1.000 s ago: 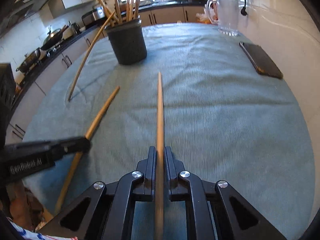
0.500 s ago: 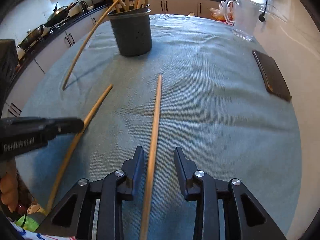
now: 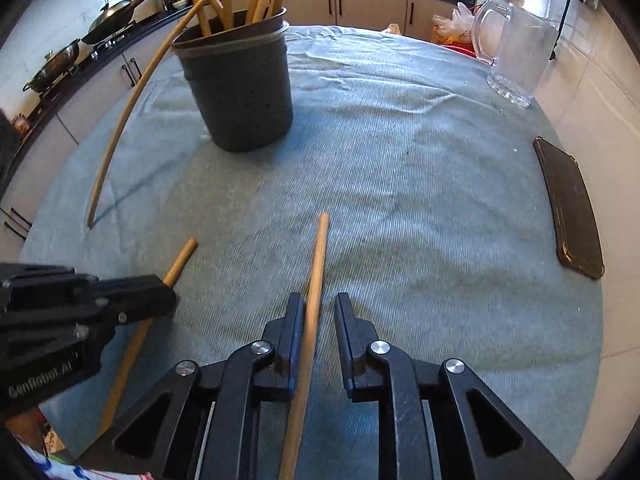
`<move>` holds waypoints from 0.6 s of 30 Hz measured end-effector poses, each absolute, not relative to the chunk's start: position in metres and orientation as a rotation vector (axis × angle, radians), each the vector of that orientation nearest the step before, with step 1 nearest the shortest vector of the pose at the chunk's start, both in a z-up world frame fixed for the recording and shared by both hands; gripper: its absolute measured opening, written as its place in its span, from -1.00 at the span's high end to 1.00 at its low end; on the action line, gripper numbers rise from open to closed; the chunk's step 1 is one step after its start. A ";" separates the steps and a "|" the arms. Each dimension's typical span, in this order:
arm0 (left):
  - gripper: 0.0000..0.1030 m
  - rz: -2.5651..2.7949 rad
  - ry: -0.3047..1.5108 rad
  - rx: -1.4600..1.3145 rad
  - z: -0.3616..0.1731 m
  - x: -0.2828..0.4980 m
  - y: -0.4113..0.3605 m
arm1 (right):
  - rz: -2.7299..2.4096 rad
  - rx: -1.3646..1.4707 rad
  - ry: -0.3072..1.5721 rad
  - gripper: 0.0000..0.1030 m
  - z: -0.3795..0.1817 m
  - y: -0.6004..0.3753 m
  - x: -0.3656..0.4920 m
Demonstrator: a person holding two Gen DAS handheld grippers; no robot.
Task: Organize utensils
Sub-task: 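Close the left tool on one chopstick while the right tool grasps another, then lift both held chopsticks upright and carry them over the black holder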
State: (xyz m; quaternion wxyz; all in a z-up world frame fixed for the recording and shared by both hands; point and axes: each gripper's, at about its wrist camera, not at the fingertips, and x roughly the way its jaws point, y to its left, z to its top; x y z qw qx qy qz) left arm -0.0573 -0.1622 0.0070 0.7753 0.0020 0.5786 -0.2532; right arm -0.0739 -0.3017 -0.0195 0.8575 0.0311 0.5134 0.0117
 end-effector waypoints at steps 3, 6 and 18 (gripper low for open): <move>0.86 -0.554 1.224 -0.009 0.007 -0.060 -0.160 | 0.001 0.064 1.052 0.83 -0.020 -0.298 -0.074; 0.89 -0.548 1.193 -0.014 0.009 -0.064 -0.156 | -0.002 0.092 1.032 0.87 -0.019 -0.301 -0.077; 0.89 -0.550 0.956 -0.105 0.078 -0.105 -0.114 | 0.014 0.185 0.771 0.87 0.049 -0.298 -0.139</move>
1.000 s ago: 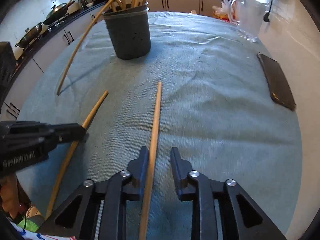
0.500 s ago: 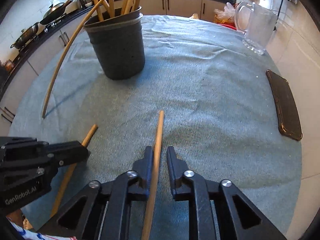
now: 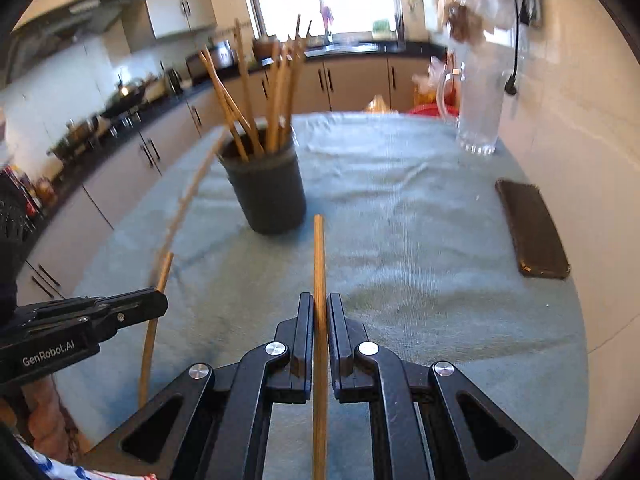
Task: Organize utensils
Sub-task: 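Lift both held chopsticks upright and carry them over the black holder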
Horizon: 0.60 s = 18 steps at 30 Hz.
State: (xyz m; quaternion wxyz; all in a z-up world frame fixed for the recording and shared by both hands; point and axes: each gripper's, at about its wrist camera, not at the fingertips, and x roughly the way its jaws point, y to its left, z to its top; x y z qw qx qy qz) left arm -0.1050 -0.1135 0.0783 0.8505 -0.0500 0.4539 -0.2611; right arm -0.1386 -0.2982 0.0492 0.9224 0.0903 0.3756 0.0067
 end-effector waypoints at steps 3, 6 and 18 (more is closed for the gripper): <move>0.89 -0.556 0.883 -0.107 0.097 -0.121 -0.111 | 0.032 0.217 0.721 0.87 0.064 -0.296 -0.153; 0.89 -0.556 0.824 -0.103 0.112 -0.135 -0.105 | 0.044 0.221 0.688 0.86 0.073 -0.290 -0.166; 0.89 -0.551 0.702 -0.088 0.141 -0.173 -0.086 | 0.065 0.174 0.619 0.86 0.089 -0.269 -0.201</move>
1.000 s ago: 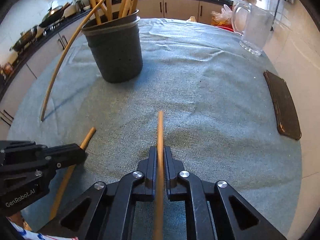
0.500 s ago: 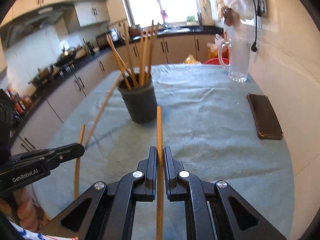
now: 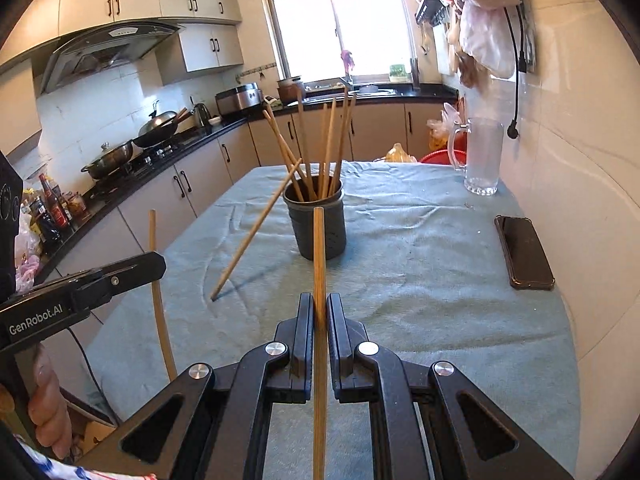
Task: Organize utensils
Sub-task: 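Lift both held chopsticks upright and carry them over the black holder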
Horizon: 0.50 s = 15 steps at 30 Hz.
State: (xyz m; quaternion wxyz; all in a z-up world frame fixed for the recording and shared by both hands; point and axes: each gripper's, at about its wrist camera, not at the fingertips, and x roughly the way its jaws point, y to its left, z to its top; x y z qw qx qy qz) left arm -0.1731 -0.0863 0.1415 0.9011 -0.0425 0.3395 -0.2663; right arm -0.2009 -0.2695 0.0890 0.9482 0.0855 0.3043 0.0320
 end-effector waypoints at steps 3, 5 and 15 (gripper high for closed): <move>0.89 -0.555 0.683 -0.076 0.145 -0.179 -0.085 | 0.069 0.181 0.605 0.86 0.094 -0.270 -0.205; 0.89 -0.556 0.676 -0.073 0.146 -0.181 -0.085 | 0.070 0.184 0.597 0.86 0.096 -0.270 -0.207; 0.89 -0.559 0.666 -0.076 0.150 -0.185 -0.084 | 0.087 0.206 0.579 0.86 0.099 -0.266 -0.216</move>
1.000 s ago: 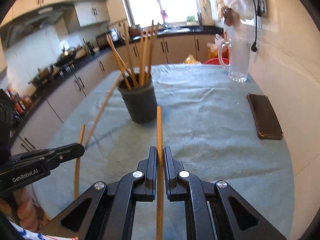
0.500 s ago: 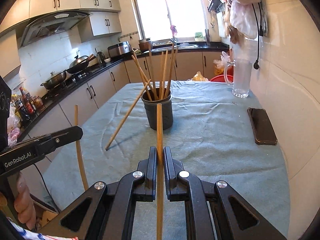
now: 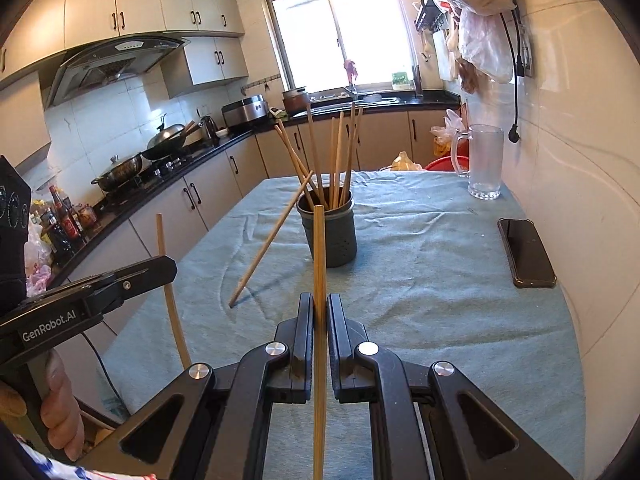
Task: Organize utensils
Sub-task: 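Lift both held chopsticks upright and carry them over the black holder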
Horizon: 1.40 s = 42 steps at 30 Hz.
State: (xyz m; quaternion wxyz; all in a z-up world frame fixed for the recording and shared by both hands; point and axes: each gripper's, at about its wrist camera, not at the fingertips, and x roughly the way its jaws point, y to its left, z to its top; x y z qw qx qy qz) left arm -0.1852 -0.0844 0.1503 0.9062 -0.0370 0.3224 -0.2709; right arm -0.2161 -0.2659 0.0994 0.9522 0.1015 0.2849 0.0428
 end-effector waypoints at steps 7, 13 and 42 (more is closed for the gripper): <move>0.89 -0.545 0.611 -0.072 0.163 -0.189 -0.082 | 0.101 0.210 0.559 0.86 0.105 -0.265 -0.215; 0.89 -0.542 0.610 -0.069 0.166 -0.180 -0.080 | 0.098 0.230 0.540 0.86 0.107 -0.271 -0.209; 0.89 -0.520 0.439 0.134 0.249 -0.124 -0.096 | 0.093 0.216 0.433 0.86 0.189 -0.290 -0.138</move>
